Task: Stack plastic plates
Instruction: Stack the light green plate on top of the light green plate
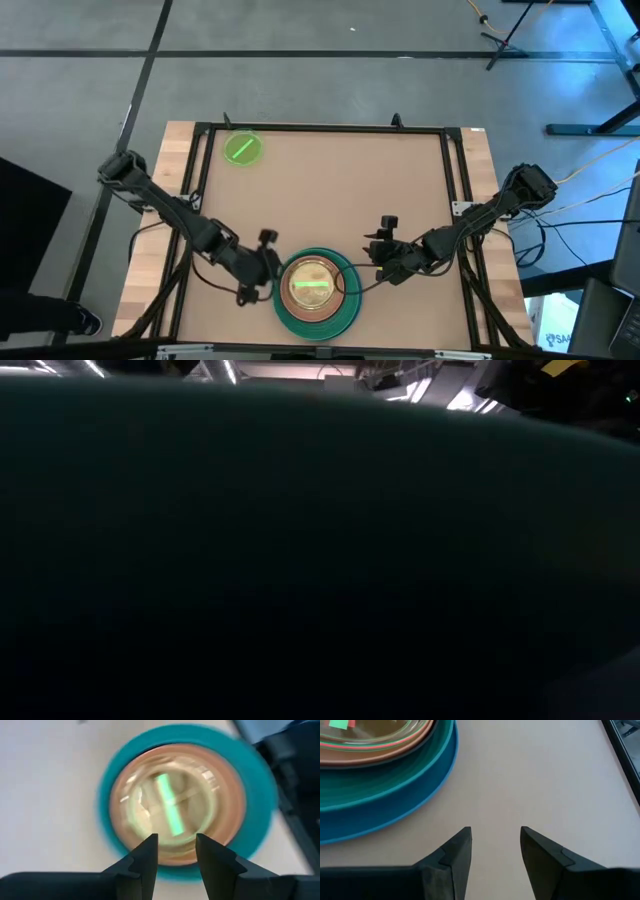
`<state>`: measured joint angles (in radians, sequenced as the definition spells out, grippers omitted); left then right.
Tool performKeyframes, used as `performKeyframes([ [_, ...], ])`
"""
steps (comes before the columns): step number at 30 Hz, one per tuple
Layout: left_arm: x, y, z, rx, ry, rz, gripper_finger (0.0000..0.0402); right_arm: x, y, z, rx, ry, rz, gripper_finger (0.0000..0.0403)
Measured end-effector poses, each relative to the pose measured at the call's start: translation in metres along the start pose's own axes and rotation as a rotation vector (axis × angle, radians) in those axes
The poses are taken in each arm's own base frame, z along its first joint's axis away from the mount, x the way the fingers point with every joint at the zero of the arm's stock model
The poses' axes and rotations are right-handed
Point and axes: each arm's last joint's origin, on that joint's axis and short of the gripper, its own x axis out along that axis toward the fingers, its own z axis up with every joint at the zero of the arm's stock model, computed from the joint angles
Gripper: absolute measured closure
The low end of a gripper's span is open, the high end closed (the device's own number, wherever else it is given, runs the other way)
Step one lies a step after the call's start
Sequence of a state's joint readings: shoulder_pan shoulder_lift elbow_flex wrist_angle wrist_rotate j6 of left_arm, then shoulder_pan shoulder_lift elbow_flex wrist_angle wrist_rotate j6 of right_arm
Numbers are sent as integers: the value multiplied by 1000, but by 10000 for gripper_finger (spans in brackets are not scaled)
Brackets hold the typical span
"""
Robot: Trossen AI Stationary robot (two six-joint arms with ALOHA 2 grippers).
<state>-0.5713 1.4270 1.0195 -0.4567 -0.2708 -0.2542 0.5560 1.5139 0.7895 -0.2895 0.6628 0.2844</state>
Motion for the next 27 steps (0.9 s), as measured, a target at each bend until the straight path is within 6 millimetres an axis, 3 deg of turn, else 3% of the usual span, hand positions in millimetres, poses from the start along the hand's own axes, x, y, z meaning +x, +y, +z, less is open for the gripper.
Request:
performKeyframes([
  [6,-36,33,-5,-55,-46,106,276,0,0,0,0,0,0,243],
  [11,-51,75,-23,-160,-51,201,276,0,0,0,-1,0,0,243],
  [27,-43,204,-101,-450,222,703,276,0,0,0,-2,-8,-19,243],
])
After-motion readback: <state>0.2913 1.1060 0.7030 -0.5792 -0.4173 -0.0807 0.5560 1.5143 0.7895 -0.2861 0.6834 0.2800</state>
